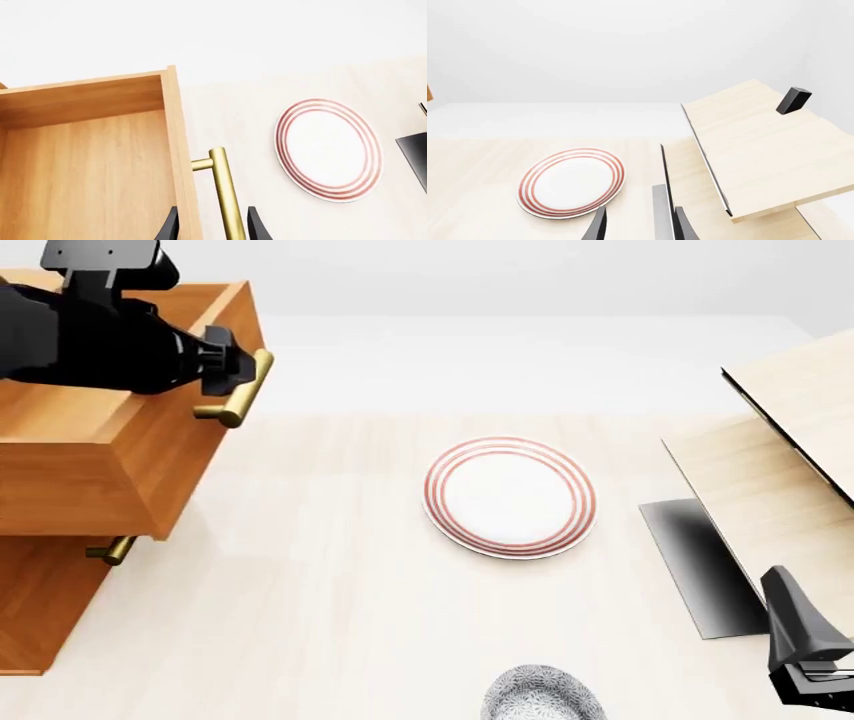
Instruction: Open the top drawer of the cabinet and put the bowl in it.
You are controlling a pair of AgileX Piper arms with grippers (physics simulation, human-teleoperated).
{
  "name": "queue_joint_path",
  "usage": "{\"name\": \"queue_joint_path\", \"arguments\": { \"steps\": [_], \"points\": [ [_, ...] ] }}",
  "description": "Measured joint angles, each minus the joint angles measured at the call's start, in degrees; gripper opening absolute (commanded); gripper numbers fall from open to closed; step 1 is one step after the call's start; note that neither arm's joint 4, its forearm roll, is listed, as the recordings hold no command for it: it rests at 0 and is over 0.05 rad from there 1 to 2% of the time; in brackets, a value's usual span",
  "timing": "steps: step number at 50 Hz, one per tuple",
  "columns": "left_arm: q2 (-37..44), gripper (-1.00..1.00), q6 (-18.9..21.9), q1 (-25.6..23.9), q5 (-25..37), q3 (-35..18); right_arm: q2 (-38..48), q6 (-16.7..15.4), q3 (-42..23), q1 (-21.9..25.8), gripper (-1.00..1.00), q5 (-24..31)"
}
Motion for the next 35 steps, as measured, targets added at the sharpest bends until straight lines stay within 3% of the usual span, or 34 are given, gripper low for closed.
{"name": "queue_joint_path", "arguments": {
  "steps": [35],
  "points": [
    [1.5,1.00,-0.4,-3.2,0.8,-1.6,0.0,0.0,0.0,0.0,1.00,0.0]
  ]
}}
